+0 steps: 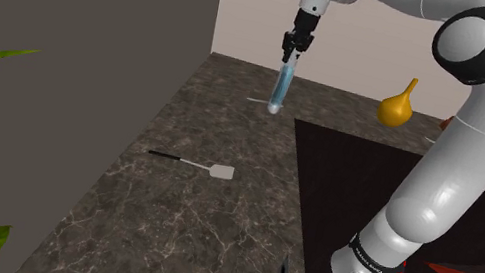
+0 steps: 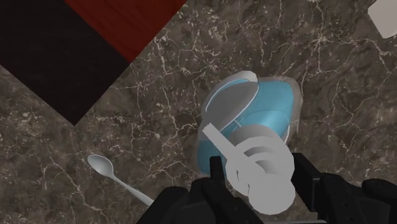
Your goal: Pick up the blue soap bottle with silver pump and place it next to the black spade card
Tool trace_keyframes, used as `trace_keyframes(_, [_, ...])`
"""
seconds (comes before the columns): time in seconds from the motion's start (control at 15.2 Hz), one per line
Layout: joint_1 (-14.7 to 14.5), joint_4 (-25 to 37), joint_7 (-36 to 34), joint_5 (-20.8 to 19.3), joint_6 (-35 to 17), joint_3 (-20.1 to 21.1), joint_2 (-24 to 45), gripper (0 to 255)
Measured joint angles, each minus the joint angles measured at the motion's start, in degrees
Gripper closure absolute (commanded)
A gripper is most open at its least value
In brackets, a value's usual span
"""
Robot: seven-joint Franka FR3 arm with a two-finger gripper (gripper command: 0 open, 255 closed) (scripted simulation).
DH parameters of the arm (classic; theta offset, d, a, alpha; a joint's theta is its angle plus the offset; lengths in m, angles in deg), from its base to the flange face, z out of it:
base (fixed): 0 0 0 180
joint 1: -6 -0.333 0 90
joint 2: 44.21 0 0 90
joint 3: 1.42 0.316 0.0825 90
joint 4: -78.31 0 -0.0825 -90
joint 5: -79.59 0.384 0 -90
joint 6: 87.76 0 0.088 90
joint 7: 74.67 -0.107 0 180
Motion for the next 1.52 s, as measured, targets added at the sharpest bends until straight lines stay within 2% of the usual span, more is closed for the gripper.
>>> trace_keyframes(0.99, [0.5,15.6,0.2,0.7,12.7,-0.3,3.0,255])
trace_keyframes(1.52, [1.4,28.0,0.5,1.8,20.9,-0.6,7.3,255])
